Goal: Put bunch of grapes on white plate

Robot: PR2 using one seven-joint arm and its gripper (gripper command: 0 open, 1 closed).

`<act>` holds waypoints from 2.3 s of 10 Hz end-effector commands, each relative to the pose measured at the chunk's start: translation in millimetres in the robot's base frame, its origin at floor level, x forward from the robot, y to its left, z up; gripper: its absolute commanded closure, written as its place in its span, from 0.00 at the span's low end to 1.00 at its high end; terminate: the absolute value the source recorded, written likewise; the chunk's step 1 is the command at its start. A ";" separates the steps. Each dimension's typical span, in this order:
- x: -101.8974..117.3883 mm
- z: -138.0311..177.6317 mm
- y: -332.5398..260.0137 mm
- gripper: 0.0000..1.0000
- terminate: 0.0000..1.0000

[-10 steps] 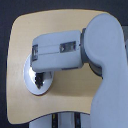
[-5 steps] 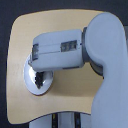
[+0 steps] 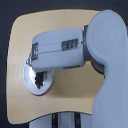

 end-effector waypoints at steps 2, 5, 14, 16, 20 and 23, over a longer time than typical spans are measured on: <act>28.0 77.1 5.0 0.00 0.00; 37.6 113.7 7.4 0.00 0.00; 68.1 161.4 -95.9 0.00 0.00; 71.7 179.0 -144.4 0.00 0.00; 59.7 199.1 -236.8 0.00 0.00; 53.7 202.5 -289.7 0.00 0.00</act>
